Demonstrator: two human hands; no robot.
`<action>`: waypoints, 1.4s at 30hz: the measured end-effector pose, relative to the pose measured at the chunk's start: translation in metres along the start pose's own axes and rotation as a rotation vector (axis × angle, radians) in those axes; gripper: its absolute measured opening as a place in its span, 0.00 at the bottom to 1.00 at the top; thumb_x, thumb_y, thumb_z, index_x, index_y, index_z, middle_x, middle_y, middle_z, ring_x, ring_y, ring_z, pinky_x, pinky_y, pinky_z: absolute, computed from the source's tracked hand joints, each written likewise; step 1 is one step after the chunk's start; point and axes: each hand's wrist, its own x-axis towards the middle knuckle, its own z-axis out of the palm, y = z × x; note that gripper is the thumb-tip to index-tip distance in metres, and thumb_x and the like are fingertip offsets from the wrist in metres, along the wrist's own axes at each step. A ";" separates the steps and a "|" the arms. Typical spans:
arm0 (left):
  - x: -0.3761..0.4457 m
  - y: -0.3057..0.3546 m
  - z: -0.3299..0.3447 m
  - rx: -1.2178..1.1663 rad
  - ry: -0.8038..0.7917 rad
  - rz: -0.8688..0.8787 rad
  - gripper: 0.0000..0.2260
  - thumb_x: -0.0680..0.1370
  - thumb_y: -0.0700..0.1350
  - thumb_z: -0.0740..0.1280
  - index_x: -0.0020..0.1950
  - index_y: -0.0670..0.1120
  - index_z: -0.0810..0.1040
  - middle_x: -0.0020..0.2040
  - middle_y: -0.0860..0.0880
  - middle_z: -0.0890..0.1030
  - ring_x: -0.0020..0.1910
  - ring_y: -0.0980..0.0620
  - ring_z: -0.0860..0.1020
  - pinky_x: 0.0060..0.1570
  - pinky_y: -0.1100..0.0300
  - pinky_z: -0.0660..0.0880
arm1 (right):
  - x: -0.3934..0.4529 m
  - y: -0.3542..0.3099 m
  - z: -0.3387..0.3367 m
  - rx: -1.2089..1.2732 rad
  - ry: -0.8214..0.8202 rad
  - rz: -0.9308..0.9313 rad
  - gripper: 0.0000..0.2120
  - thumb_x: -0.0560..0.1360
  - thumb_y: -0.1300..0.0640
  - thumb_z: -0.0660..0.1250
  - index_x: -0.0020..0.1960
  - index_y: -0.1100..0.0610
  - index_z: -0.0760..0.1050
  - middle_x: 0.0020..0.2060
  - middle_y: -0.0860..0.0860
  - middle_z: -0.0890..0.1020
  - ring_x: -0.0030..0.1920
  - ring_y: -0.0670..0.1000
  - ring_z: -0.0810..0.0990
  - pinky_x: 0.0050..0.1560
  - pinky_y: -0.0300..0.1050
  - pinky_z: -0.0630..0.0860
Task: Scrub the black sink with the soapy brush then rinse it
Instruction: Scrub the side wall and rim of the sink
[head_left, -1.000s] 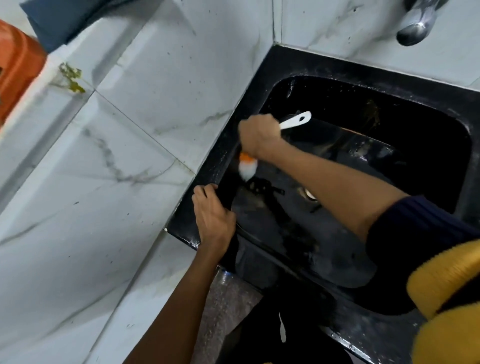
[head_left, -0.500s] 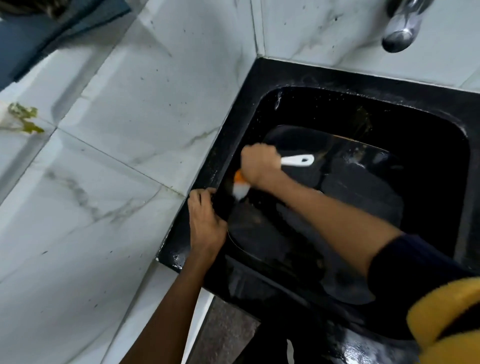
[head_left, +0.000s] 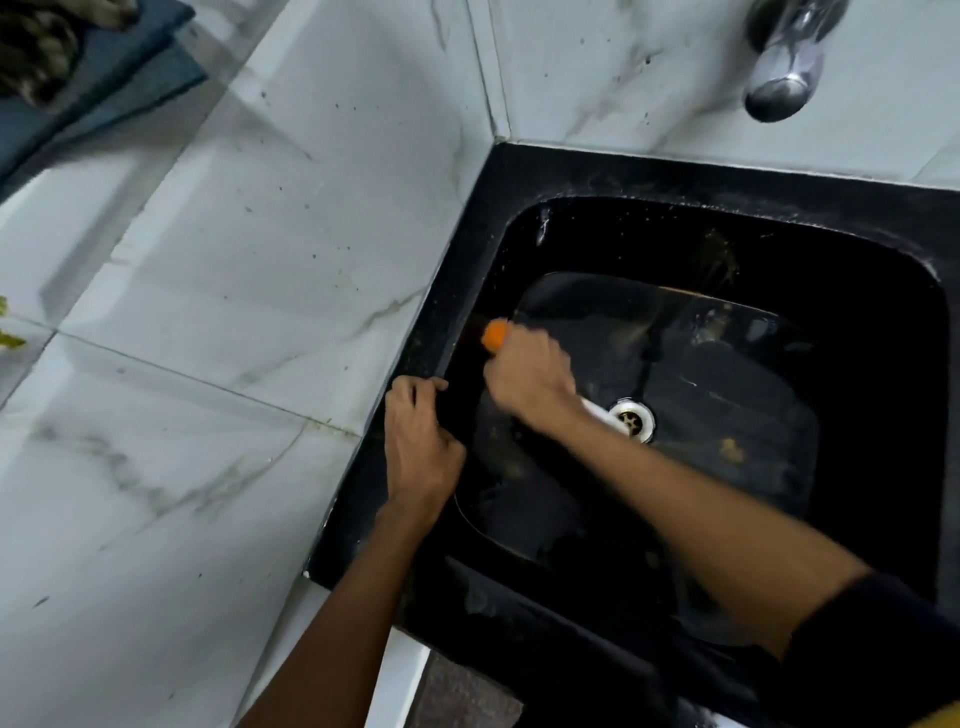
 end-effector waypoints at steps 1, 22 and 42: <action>0.006 0.001 0.001 0.020 -0.007 0.027 0.24 0.63 0.27 0.63 0.58 0.39 0.76 0.54 0.41 0.71 0.55 0.41 0.72 0.53 0.46 0.75 | 0.024 -0.001 -0.013 0.016 0.065 0.041 0.12 0.74 0.57 0.62 0.54 0.62 0.77 0.54 0.61 0.81 0.55 0.62 0.79 0.51 0.49 0.75; 0.037 -0.012 0.008 -0.292 0.193 0.073 0.15 0.79 0.31 0.60 0.63 0.39 0.79 0.55 0.44 0.76 0.54 0.53 0.76 0.57 0.68 0.72 | 0.018 -0.011 0.082 0.513 0.125 0.206 0.09 0.79 0.59 0.57 0.52 0.59 0.75 0.47 0.61 0.80 0.47 0.64 0.79 0.43 0.53 0.74; 0.038 -0.008 0.011 -0.301 0.128 0.022 0.20 0.77 0.29 0.61 0.65 0.42 0.79 0.55 0.47 0.71 0.49 0.50 0.75 0.53 0.63 0.75 | -0.012 0.019 0.090 0.177 -0.163 0.195 0.11 0.76 0.62 0.58 0.54 0.63 0.76 0.53 0.61 0.79 0.54 0.63 0.79 0.49 0.51 0.75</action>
